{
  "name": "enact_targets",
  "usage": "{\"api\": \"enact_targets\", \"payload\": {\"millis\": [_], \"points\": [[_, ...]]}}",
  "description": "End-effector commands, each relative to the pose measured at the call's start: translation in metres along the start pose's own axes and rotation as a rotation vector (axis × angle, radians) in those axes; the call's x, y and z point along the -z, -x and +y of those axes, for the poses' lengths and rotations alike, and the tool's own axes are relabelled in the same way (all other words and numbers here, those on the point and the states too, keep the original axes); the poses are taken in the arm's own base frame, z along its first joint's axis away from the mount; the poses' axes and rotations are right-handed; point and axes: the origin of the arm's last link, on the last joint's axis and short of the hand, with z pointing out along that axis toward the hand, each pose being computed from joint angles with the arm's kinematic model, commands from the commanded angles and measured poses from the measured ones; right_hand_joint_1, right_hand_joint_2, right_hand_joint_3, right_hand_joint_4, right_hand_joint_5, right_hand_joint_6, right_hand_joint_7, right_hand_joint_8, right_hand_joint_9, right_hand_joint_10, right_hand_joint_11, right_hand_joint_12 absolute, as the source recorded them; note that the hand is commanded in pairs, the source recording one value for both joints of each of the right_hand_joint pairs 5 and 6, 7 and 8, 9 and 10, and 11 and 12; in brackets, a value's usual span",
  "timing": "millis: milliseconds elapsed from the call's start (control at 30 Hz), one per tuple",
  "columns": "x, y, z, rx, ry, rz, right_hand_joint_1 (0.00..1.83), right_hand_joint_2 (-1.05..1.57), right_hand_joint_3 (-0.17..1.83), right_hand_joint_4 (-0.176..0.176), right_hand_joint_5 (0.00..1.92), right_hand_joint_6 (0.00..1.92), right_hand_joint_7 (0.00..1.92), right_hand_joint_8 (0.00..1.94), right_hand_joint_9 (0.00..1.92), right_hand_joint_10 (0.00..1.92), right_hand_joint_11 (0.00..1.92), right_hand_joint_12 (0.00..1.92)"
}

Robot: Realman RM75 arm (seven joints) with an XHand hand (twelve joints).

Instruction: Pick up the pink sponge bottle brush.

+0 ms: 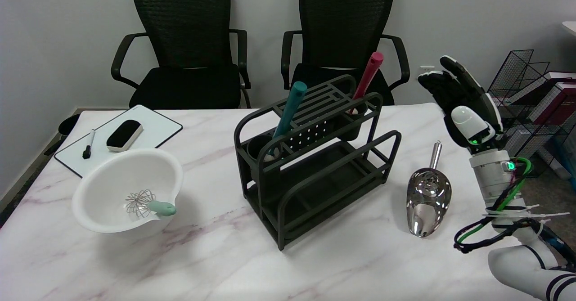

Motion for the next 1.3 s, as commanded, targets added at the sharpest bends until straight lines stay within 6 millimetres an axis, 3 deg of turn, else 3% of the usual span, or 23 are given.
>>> {"api": "enact_targets", "payload": {"millis": [33,333,533,967,1100,1300], "points": [[-0.039,-0.029,0.013,0.086,0.065,0.103,1.13,-0.08,1.09,0.0,0.48,0.48,0.73,0.73,0.57,0.57,0.41,0.41],[-0.094,0.001,0.033,0.064,0.062,0.009,1.14,-0.09,1.1,0.0,0.47,0.47,0.73,0.73,0.57,0.57,0.37,0.37],[-0.114,0.017,0.049,0.058,0.093,-0.023,1.15,-0.07,1.05,0.0,0.45,0.45,0.77,0.77,0.56,0.56,0.35,0.35],[-0.126,0.027,0.065,0.046,0.136,0.006,1.19,-0.11,1.04,0.0,0.35,0.35,0.78,0.78,0.54,0.54,0.38,0.38],[-0.125,0.027,0.065,0.046,0.138,0.006,1.2,-0.26,1.2,0.0,0.3,0.3,0.46,0.46,0.46,0.46,0.37,0.37],[-0.126,0.032,0.068,0.042,0.147,-0.011,1.19,-0.32,1.27,0.0,0.2,0.2,0.32,0.32,0.34,0.34,0.32,0.32]]}}
